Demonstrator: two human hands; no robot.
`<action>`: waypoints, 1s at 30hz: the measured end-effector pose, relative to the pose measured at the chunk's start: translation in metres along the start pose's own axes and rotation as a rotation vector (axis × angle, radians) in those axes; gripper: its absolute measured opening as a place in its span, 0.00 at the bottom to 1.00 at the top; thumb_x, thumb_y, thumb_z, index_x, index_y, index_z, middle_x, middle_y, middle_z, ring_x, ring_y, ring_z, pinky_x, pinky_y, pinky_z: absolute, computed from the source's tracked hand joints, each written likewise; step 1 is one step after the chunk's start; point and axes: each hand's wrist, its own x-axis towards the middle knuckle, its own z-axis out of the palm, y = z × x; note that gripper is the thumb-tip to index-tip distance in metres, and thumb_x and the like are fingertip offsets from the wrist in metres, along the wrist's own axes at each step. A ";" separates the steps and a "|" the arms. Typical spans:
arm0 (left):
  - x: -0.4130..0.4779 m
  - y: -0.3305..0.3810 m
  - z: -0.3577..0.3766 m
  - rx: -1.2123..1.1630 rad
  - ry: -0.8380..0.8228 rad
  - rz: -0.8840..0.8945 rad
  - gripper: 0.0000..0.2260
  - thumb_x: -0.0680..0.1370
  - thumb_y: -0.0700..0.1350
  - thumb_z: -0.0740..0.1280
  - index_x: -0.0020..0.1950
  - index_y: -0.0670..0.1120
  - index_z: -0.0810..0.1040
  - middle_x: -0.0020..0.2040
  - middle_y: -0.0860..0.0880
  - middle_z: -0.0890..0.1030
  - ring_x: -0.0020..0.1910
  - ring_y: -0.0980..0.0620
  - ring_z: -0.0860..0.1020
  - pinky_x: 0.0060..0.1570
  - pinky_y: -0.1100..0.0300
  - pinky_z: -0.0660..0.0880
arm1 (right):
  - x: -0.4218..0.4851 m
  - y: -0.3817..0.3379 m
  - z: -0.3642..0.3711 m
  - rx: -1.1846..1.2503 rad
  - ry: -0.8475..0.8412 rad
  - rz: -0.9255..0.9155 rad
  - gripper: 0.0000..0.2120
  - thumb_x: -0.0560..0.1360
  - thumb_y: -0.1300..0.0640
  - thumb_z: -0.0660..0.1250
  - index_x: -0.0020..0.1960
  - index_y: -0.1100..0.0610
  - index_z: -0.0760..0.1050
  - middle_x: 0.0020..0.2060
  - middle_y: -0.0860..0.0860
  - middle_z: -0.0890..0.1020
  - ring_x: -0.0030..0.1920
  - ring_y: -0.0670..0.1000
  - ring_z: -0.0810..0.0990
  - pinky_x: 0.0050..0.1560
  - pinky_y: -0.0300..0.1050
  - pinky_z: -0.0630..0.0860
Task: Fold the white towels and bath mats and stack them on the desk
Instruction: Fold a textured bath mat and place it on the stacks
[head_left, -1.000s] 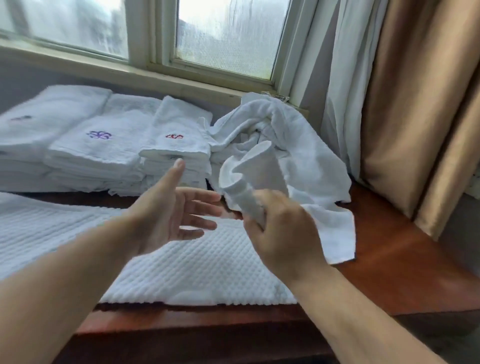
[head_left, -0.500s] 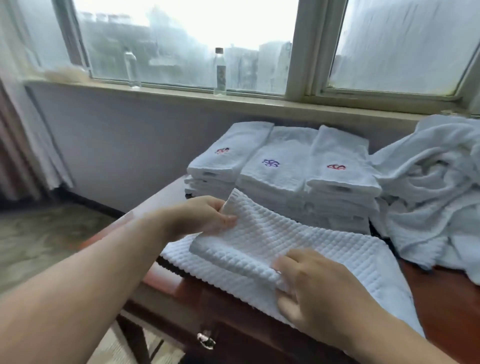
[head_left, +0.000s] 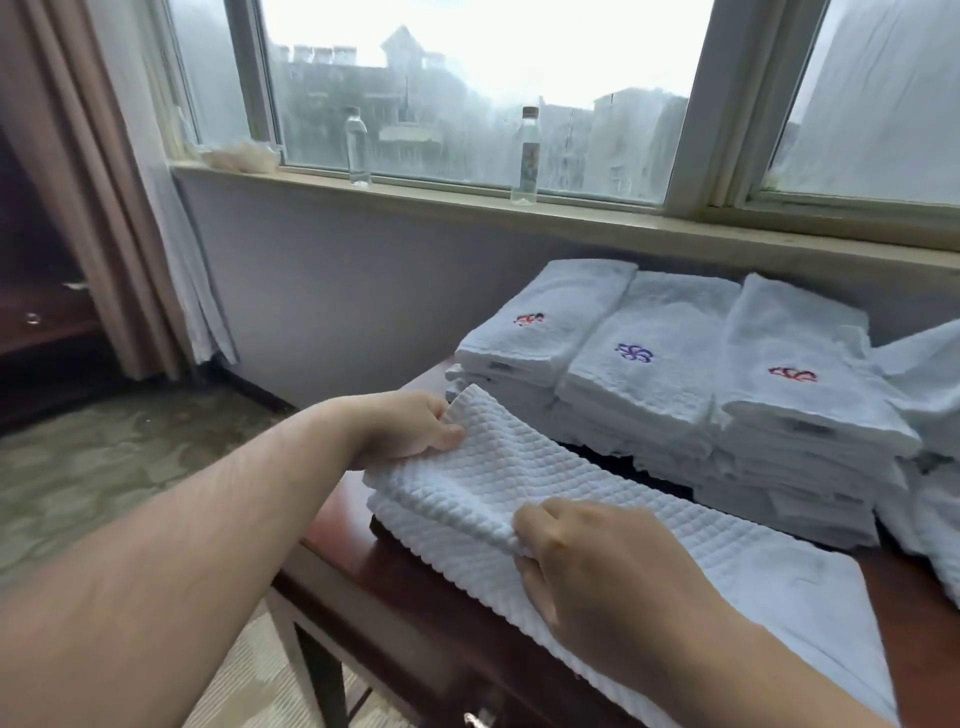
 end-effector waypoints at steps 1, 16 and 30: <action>0.000 -0.001 0.000 0.061 0.016 -0.011 0.06 0.82 0.49 0.66 0.53 0.49 0.81 0.48 0.53 0.86 0.48 0.53 0.85 0.52 0.58 0.80 | 0.001 -0.001 0.004 0.029 -0.018 -0.008 0.09 0.80 0.51 0.59 0.42 0.50 0.64 0.37 0.46 0.74 0.37 0.52 0.77 0.33 0.48 0.68; 0.007 0.000 0.084 0.582 0.229 0.465 0.22 0.83 0.62 0.54 0.77 0.62 0.64 0.80 0.58 0.60 0.79 0.55 0.52 0.74 0.61 0.47 | -0.026 0.076 0.035 0.386 -0.046 0.293 0.18 0.80 0.39 0.58 0.66 0.40 0.76 0.63 0.29 0.70 0.68 0.35 0.67 0.65 0.28 0.59; 0.028 -0.011 0.103 0.790 0.161 0.294 0.32 0.78 0.72 0.42 0.81 0.64 0.46 0.82 0.58 0.45 0.80 0.57 0.42 0.77 0.53 0.39 | -0.028 0.088 0.051 0.444 0.268 0.610 0.12 0.78 0.61 0.62 0.49 0.48 0.82 0.50 0.42 0.81 0.59 0.48 0.73 0.63 0.52 0.69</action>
